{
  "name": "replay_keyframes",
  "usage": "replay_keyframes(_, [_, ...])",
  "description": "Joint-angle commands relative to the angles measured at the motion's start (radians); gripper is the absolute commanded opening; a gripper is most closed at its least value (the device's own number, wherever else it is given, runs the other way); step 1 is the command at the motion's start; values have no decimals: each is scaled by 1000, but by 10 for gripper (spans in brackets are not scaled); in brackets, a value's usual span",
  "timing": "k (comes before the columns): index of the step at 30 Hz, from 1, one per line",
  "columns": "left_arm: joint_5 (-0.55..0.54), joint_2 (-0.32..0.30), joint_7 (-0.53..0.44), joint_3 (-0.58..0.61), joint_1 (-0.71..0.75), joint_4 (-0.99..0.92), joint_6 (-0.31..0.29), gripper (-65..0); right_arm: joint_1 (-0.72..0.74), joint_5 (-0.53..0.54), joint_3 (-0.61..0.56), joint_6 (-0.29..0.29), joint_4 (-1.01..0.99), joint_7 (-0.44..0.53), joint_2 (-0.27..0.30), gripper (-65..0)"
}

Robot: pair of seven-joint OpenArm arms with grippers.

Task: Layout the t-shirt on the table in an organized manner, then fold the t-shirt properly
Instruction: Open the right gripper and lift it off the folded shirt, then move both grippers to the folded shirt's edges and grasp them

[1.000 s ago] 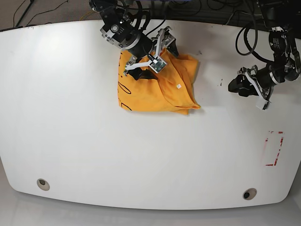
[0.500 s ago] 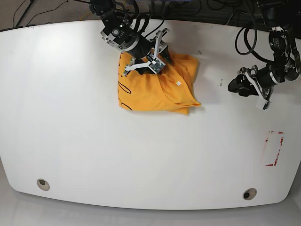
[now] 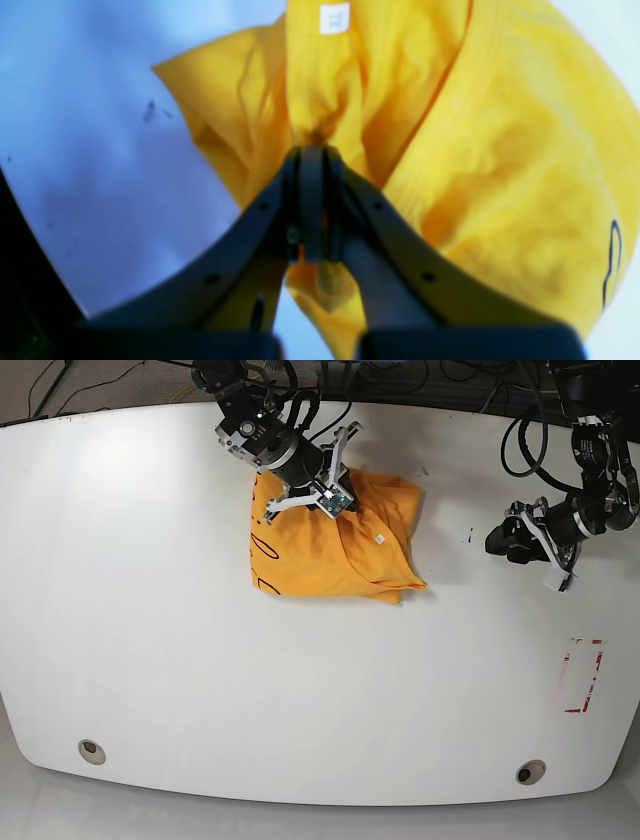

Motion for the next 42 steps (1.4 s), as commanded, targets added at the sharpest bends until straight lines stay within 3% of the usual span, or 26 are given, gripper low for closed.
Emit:
replay_keyframes(1, [-20,-17,-15,-6,-13,12,-5,-343,1,11,-1,0,51,25,-4,-650])
replay_keyframes(14, [-20,-17,-14,-6,-13,12,-5,-343,7,20,-9,11,126,-30,-63,-650])
replay_keyframes(23, [-20,-17,-14,-6,-13,12,-5,-343,58,22,-144,1,126,-32,-80,-650])
replay_keyframes(26, [-20,-17,-14,-6,-13,12,-5,-343,67,14,-165,1,124,-32,-113,-650])
replay_keyframes(42, [-20,-17,-12,-6,-11,12,-5,-343,133,22,-173,1,75,-33,-175,-625])
